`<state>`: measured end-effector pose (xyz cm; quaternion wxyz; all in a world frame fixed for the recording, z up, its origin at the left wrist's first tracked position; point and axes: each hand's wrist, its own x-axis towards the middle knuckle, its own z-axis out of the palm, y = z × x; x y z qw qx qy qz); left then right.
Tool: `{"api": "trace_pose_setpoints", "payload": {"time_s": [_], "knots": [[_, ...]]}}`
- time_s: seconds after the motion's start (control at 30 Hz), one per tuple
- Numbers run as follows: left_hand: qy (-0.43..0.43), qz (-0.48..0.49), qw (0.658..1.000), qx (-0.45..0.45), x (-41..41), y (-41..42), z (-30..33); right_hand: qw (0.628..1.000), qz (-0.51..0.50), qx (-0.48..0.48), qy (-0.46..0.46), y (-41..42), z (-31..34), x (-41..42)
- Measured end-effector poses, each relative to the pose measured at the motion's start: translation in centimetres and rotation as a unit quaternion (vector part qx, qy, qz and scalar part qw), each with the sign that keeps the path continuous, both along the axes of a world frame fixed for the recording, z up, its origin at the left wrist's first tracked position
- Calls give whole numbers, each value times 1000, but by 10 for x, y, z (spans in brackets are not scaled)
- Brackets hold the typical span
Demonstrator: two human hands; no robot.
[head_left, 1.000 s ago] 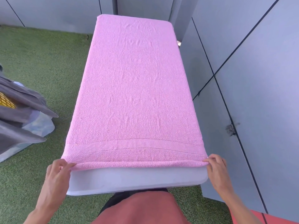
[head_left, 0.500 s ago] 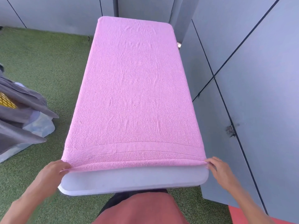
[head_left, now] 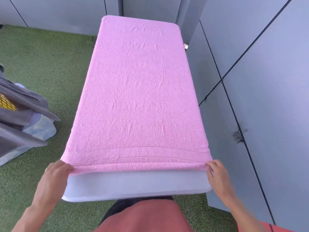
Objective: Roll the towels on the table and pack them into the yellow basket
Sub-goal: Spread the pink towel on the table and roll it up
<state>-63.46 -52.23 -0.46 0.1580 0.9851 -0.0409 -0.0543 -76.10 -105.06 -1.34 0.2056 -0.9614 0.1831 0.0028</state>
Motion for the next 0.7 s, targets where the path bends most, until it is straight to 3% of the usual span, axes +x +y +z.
{"api": "trace_pose_setpoints", "payload": {"time_s": [0.13, 0.33, 0.5, 0.6, 0.7], "knots": [[-29, -35, 998, 44, -37, -14, -23, 999, 13, -26, 16, 11, -5, -16], [-24, 18, 999, 11, -23, -18, -23, 997, 15, -70, -30, 5, -12, 4], [-7, -26, 999, -26, -10, 4, -15, 996, 54, -73, 1, -17, -11, 0], [59, -13, 995, -79, 3, 20, -8, 993, 82, -15, 82, -34, 1, 7], [115, 0, 985, -126, 25, 17, 2, 982, 38, 123, 136, -41, 20, 28]]}}
